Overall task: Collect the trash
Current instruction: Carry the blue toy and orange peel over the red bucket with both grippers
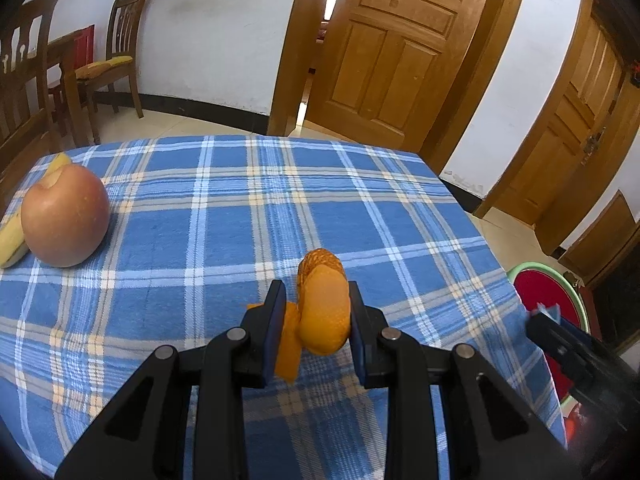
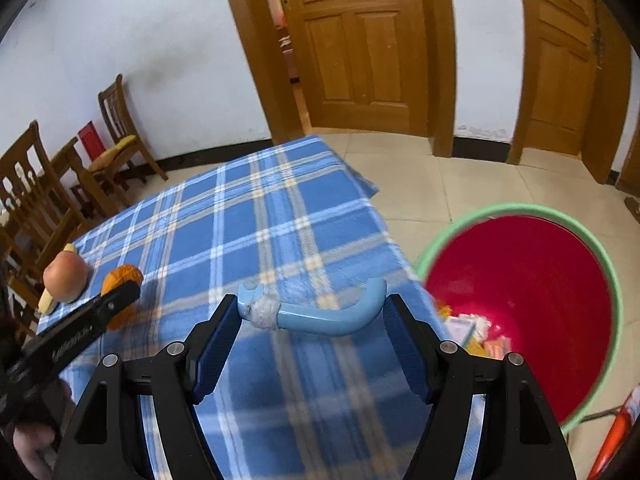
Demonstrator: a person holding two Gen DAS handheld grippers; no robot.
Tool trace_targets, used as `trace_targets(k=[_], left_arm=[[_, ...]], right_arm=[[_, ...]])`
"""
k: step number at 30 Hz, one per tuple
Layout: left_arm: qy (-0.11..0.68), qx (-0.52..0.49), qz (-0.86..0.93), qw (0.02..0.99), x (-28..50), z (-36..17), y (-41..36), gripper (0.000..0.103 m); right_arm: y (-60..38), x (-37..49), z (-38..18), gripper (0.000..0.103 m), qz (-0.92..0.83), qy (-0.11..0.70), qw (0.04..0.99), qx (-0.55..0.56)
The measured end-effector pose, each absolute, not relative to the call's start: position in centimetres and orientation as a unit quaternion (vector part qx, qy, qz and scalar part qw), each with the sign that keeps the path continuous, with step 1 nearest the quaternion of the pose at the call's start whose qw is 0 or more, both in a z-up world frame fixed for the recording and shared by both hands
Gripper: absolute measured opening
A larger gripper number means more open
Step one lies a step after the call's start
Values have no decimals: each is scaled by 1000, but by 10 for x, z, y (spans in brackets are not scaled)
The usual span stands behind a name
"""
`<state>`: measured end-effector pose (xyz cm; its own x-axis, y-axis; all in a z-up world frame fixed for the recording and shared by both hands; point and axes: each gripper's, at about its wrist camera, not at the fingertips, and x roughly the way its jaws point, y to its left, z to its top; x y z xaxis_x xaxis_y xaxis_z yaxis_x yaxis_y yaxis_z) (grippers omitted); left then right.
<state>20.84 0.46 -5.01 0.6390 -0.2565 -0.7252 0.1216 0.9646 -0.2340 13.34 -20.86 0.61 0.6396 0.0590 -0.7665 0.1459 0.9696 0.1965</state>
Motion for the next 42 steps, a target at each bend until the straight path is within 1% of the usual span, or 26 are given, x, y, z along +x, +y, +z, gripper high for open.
trace_targets(k=[7,16,26,32,42], left_arm=[[405,-70,-120,904,200,-42,-7,29],[398,-37,-153,904,185,-27,-41,29],[391,-16,-199,898,164,-4,-86,29],[406,-16,-231,884,158,-4,-115,29],[416,11,-257,872,149,-11,-163,29]], right_arm=[[-240,95,12,74,-58,407,898,155],[-286,60,17,74,-98,390,897,185],[-327,37,5,74,-126,387,888,215],[-349,30,-4,74,-135,389,881,233],[-376,24,-14,75,-138,388,875,255]])
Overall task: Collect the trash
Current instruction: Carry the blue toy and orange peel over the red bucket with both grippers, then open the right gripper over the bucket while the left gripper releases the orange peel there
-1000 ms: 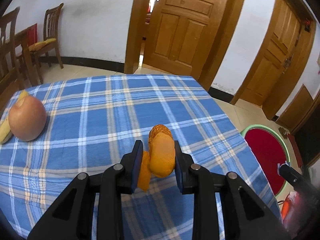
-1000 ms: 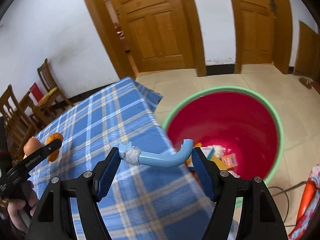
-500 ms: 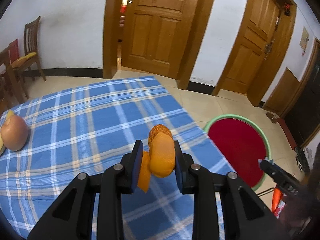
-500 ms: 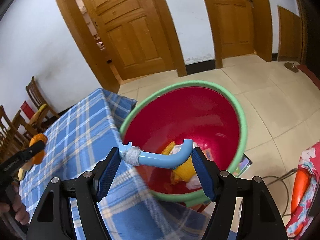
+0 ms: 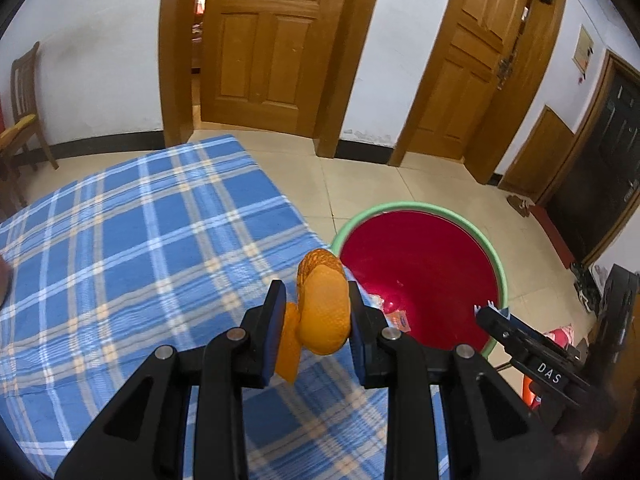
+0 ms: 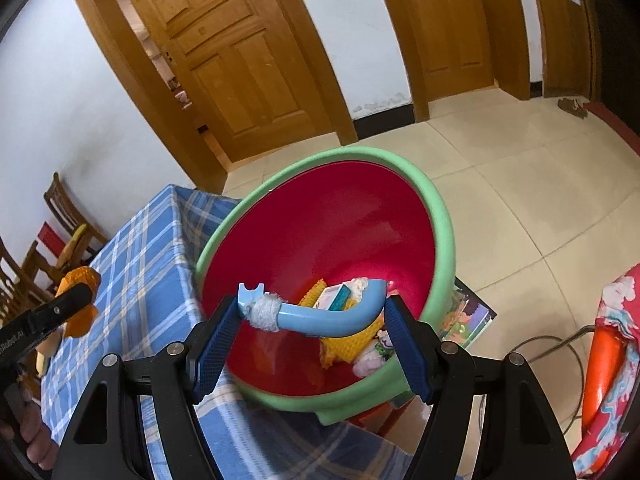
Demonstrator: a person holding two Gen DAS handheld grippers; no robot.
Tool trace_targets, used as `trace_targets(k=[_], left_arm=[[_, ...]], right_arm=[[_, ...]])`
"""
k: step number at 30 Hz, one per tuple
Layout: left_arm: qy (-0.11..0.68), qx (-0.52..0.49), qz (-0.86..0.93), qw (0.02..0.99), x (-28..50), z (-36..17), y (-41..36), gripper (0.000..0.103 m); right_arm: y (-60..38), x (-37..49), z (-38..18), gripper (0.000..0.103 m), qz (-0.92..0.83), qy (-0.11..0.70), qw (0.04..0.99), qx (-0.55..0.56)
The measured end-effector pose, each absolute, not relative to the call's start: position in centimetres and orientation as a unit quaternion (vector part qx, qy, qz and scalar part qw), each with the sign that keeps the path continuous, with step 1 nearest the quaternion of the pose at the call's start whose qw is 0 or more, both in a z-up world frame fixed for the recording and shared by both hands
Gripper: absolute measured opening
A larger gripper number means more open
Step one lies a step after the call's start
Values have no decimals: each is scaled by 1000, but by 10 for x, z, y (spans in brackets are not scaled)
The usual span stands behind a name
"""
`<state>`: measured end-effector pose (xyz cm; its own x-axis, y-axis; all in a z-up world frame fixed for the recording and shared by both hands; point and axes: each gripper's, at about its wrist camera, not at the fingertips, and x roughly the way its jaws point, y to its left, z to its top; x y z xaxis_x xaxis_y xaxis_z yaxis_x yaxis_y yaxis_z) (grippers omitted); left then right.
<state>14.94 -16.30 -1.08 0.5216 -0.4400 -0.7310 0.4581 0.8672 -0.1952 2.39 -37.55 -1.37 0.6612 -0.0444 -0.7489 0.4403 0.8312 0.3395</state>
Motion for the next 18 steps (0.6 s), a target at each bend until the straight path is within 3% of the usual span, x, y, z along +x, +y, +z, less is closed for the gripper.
trace_targets(k=[18], left_arm=[[423,57,-310,849,144,-32,-231,29]], right_arm=[[-400,11,1,79,-156,364,884,248]])
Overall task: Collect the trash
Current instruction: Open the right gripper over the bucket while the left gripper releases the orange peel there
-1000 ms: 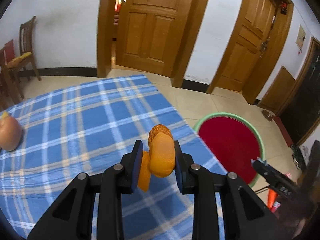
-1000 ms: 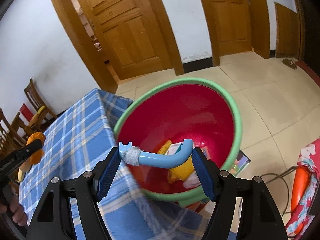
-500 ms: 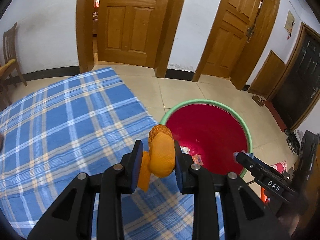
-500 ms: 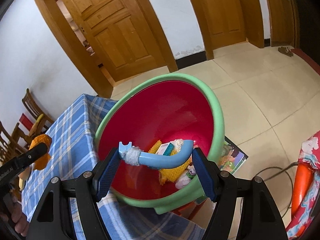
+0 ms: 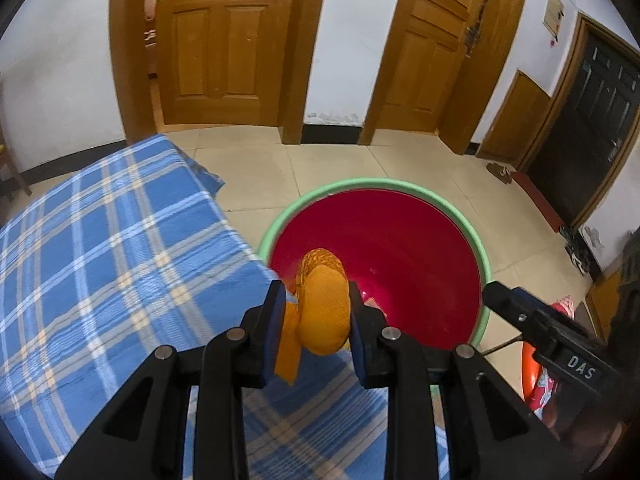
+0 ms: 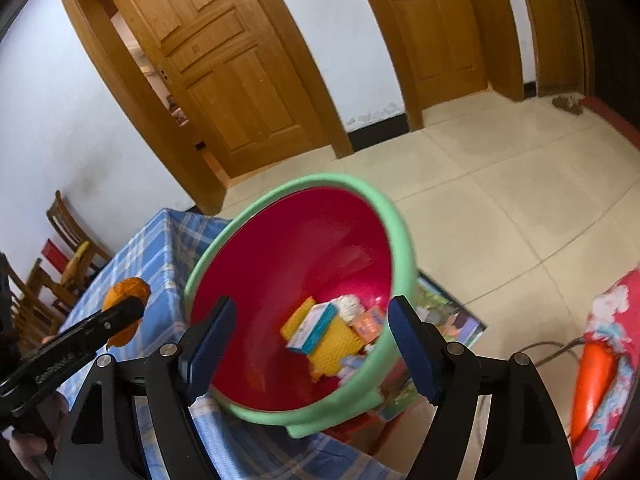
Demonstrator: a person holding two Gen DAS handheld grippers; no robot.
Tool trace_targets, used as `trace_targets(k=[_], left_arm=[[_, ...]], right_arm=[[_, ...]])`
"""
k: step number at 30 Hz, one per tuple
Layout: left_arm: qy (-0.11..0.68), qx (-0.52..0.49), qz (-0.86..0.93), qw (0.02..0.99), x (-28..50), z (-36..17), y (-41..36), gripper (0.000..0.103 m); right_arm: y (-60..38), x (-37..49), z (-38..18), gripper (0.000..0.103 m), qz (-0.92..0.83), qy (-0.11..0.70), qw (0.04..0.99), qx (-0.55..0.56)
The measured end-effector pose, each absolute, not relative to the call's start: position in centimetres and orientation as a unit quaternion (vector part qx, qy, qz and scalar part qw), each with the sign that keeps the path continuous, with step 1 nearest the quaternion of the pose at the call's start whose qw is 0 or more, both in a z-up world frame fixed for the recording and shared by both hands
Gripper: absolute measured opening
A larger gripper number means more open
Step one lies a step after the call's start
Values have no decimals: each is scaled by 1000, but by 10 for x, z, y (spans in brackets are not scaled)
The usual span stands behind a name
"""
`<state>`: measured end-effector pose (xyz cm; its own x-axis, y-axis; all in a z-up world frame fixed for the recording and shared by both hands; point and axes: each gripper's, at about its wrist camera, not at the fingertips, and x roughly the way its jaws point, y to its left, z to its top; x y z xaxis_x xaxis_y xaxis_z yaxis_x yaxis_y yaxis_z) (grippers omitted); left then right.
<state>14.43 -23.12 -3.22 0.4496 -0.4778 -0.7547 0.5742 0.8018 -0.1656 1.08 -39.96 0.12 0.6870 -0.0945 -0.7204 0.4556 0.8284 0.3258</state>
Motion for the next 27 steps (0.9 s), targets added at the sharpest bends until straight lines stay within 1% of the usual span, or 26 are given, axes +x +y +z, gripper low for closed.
trace_targets(k=[4,6,8,10,12,19,27], left_arm=[[426,68,-318,844,145,-38,-246,29],[429,71,-318,843,145,-41,-251,35],[431,72,-317,842,145,-44,-252,48],[431,75,-314,842,142,-45,-253,52],[431,78,-309,844,141,-46,-252,53],[434,62,-296,849,137,-41,-235,63],[421,73,-298,853,139,-32,-235,63]], right_arm=[[-403,5,3,79,-164,361,886,241],[-404,4,3,79,-166,360,885,243],[-405,3,3,79,-168,359,885,243],[-405,3,2,79,-168,359,885,242],[-405,2,2,79,-168,359,885,244],[-400,-3,11,79,-164,352,890,240],[-391,-10,21,79,-163,344,894,236]])
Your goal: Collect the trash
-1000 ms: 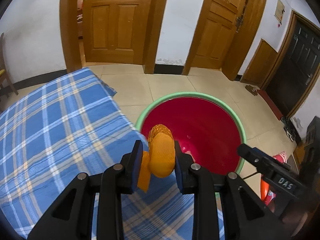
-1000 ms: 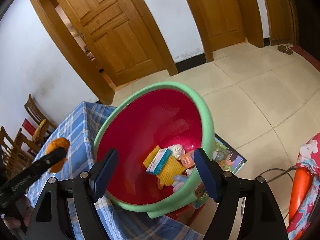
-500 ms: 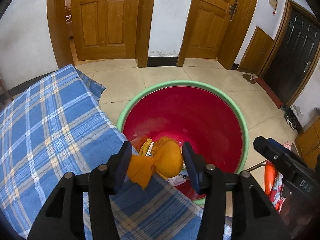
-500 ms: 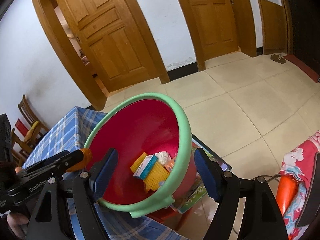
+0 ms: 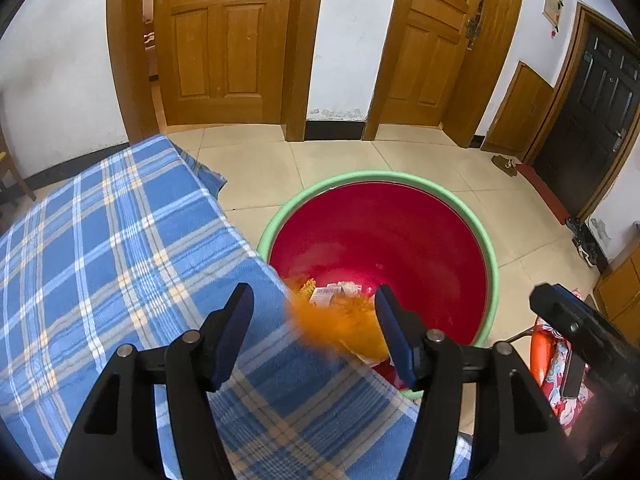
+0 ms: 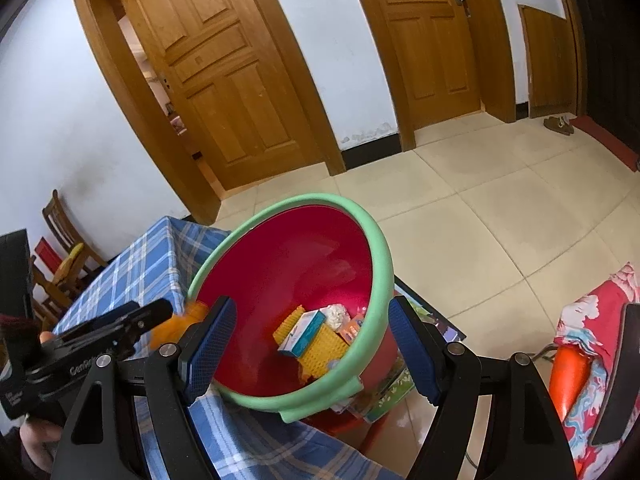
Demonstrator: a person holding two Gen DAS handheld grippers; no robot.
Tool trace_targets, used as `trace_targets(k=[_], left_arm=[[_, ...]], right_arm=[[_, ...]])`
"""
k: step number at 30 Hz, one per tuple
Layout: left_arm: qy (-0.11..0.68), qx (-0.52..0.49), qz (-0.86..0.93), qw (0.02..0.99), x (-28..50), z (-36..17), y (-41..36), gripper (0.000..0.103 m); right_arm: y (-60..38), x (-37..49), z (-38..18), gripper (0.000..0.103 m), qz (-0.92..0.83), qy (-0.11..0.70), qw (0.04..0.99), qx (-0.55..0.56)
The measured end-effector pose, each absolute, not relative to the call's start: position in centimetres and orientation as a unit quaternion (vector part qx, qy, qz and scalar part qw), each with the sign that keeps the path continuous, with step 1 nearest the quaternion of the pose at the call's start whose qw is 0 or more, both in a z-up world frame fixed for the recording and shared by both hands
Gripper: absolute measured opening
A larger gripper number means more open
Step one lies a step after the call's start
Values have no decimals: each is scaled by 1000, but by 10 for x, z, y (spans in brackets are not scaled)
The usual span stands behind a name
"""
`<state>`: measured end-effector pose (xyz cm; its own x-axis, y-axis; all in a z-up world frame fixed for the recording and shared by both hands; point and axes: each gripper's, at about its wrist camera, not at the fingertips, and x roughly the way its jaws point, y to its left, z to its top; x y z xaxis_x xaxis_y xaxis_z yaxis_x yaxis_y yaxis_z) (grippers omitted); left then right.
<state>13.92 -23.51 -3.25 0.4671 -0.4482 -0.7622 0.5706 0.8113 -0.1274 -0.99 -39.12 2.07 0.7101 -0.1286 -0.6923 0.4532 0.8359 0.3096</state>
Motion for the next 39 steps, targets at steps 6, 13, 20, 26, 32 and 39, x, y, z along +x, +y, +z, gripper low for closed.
trace_targets(k=[6,13,20,26,32,39], left_arm=[[417,72,-300,855,140,-28,-239,63],[418,64,-293,857,135,-24,-230,63],[413,63,-266,869,121,-15,-200,63],[407,55,-224,884,113,-6,-161,68],[392,46,-187,900,100,1,-130,76],[377,39,-149,913,82,12,-99,84]], right_arm=[[-390,-13,24,79,-163,341,896,234],[-383,-15,27,79,-158,340,897,232],[-357,-12,31,79,-134,349,901,220],[-329,-12,38,82,-114,353,907,201],[-304,-14,42,84,-106,360,909,184],[-281,-22,52,87,-103,347,917,168]])
